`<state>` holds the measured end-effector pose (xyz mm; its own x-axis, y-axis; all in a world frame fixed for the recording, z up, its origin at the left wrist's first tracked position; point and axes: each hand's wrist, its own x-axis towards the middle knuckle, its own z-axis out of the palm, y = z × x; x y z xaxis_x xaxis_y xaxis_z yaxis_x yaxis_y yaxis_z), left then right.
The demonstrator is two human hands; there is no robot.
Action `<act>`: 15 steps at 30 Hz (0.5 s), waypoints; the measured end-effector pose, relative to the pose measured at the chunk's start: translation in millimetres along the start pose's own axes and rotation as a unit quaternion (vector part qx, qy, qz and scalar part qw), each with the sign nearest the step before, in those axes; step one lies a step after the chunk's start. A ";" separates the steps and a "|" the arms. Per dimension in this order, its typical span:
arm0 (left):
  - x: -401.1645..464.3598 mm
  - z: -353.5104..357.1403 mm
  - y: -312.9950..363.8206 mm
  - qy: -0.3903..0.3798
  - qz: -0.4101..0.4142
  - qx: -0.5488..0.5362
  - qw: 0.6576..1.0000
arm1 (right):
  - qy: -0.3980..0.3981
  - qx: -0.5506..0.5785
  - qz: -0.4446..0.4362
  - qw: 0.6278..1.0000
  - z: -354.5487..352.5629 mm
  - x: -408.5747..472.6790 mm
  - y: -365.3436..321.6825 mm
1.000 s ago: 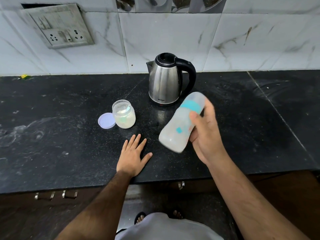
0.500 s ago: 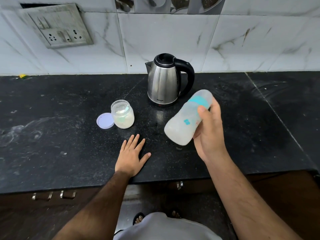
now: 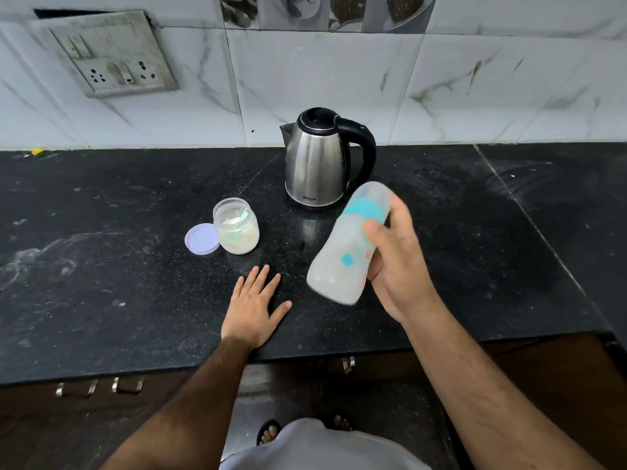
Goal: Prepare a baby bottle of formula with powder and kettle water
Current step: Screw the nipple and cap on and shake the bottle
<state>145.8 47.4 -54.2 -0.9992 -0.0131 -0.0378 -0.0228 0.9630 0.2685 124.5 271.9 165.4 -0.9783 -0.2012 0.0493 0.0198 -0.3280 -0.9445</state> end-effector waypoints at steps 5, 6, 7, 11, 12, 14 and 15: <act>-0.6 -0.9 0.9 -0.002 0.000 0.003 1.000 | 0.060 0.065 -0.019 0.996 0.4 2.5 0.3; -1.0 -1.3 1.2 -0.002 0.000 0.002 1.000 | 0.079 0.078 -0.023 0.994 0.1 3.3 1.4; -1.2 -1.6 1.3 -0.002 0.000 0.003 1.000 | 0.084 0.078 -0.023 0.993 -0.1 2.7 2.8; -1.1 -0.4 0.4 -0.007 0.001 0.005 1.000 | 0.000 0.009 0.008 1.000 1.2 -6.7 6.1; -0.6 -0.2 0.3 -0.006 0.001 0.005 1.000 | -0.003 0.012 0.003 1.000 1.1 -6.9 5.1; -0.2 0.1 -0.2 -0.002 0.001 0.006 1.000 | 0.044 0.049 -0.015 0.998 -0.1 -2.1 1.5; 0.1 0.2 -0.2 -0.002 0.001 0.006 1.000 | 0.076 0.072 -0.024 0.994 -0.9 1.1 -0.4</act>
<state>145.6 47.2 -54.5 -0.9991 -0.0102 -0.0417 -0.0206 0.9662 0.2568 123.2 272.7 165.5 -0.9984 -0.0451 0.0329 -0.0083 -0.4639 -0.8858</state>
